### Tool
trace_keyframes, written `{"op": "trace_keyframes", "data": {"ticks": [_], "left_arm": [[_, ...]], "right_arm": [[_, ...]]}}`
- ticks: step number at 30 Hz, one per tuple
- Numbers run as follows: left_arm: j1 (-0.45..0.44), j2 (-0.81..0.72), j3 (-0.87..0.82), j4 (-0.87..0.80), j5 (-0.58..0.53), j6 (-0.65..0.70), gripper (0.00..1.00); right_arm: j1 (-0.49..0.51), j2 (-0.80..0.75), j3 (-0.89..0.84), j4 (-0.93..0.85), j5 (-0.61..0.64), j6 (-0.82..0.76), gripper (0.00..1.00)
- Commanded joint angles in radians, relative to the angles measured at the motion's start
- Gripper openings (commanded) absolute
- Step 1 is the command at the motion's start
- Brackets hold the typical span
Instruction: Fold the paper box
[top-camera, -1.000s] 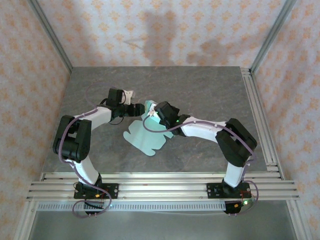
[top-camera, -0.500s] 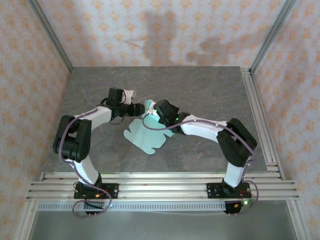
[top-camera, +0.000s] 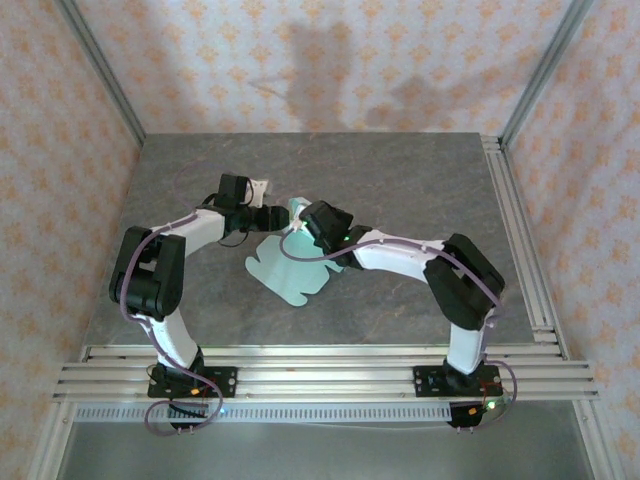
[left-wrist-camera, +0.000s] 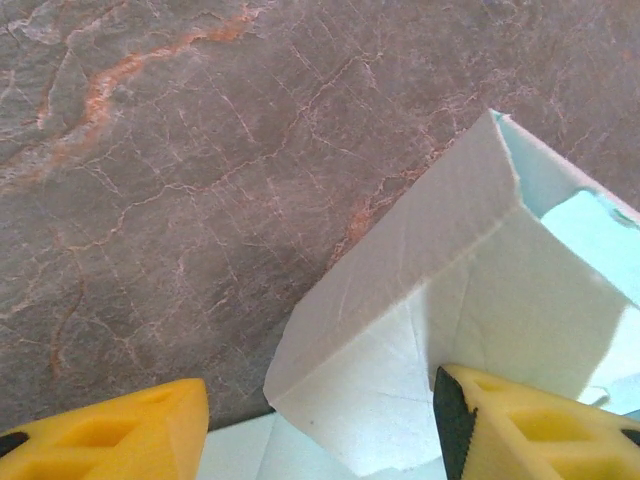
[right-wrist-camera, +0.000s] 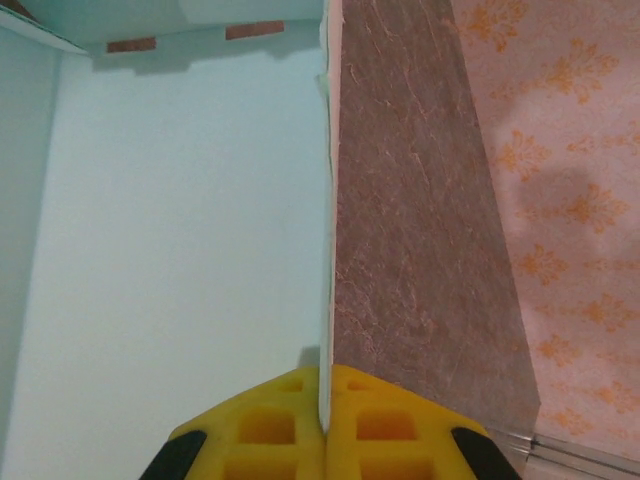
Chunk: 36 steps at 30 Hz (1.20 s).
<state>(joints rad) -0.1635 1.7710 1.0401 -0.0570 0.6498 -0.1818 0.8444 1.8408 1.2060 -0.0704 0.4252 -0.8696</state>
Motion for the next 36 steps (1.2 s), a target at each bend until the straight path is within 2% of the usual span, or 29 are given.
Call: {"op": "trace_keyframes", "data": {"ticks": [1,14,21,30,36], "left_arm": [[0.001,-0.001,0.014,0.009,-0.018,0.004,0.62],[0.002,0.002,0.012,0.01,-0.025,0.002,0.62],[0.003,-0.001,0.009,0.003,-0.047,0.003,0.61],[0.029,-0.058,-0.045,0.064,-0.125,-0.067,0.63],[0.054,-0.076,-0.072,0.102,-0.121,-0.087,0.64]], "right_arm": [[0.008,0.026,0.039,0.004,0.055,-0.035,0.0],[0.012,0.052,0.042,0.046,0.107,-0.089,0.0],[0.035,0.054,-0.003,0.209,0.177,-0.195,0.0],[0.039,0.057,-0.07,0.448,0.227,-0.406,0.0],[0.039,0.054,-0.086,0.468,0.231,-0.431,0.0]]}}
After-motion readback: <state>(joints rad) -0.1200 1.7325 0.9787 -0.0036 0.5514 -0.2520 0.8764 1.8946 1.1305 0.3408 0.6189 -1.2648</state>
